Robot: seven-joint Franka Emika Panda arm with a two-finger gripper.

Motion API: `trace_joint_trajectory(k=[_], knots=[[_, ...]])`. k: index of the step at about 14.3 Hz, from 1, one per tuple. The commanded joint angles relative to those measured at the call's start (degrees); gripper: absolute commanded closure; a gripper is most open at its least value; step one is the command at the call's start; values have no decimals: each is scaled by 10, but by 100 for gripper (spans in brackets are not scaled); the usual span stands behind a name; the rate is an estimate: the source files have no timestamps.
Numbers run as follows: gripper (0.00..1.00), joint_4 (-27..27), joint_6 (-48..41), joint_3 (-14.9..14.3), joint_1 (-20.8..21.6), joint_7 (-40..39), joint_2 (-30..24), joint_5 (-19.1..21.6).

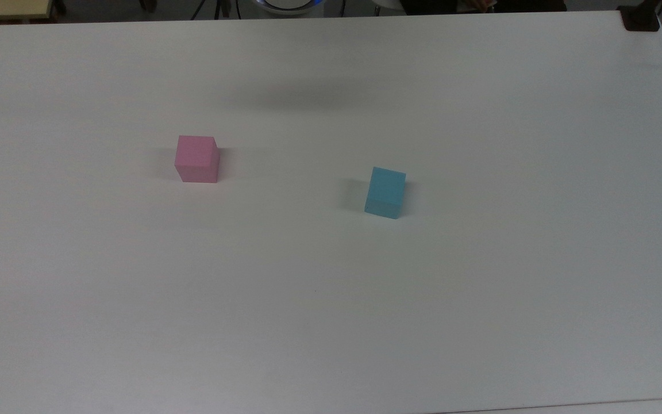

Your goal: Put blue cube on pink cube

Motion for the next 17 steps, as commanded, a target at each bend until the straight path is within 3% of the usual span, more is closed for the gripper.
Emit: trace_joint_trajectory(k=[1, 17], knots=[[0, -7, 5, -13, 14, -7, -4, 10], [0, -10, 4, -10, 26, -7, -2, 8]])
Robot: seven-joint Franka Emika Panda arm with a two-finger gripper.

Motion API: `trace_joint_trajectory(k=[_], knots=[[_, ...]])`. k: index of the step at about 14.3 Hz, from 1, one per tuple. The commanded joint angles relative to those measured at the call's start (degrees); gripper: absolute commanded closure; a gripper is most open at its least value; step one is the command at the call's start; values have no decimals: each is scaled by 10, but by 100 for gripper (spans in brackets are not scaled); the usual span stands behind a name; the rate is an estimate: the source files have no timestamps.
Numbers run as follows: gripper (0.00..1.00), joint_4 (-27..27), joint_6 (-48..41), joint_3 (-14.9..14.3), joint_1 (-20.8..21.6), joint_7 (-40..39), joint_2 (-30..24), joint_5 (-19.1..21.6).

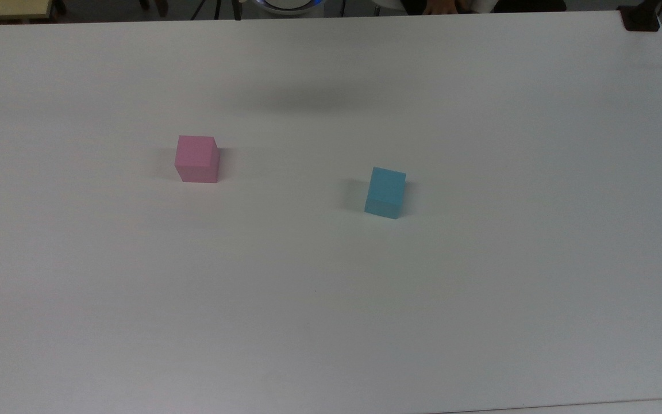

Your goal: Put blue cube on pink cube

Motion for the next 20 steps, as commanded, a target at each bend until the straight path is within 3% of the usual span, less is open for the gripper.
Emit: trace_joint_trajectory(k=[1, 20], knots=[[0, -9, 4, -10, 11, -7, -5, 8], [0, -8, 8, -11, 16, -6, 2, 4]])
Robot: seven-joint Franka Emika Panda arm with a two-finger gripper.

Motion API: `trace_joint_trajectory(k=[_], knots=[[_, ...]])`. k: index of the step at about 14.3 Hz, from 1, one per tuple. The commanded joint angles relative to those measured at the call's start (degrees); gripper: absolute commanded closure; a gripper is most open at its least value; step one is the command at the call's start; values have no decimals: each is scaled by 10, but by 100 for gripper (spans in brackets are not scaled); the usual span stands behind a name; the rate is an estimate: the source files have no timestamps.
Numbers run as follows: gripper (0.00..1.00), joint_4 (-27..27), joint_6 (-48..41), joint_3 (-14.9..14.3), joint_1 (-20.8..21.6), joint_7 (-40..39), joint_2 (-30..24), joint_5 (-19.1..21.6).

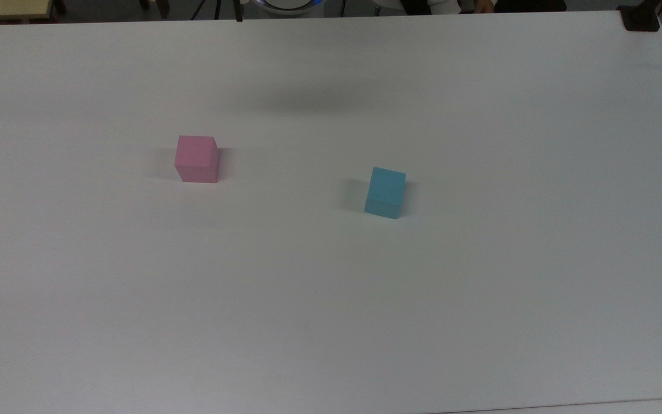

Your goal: Put blue cube on pink cube

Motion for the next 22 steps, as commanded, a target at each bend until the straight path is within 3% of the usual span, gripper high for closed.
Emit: trace_joint_trajectory(k=[1, 18, 22], knots=[[0, -8, 9, -11, 15, -7, -1, 3], [0, -9, 4, -16, 10, -13, -1, 2], [0, -30, 3, -2, 30, -14, -2, -1]])
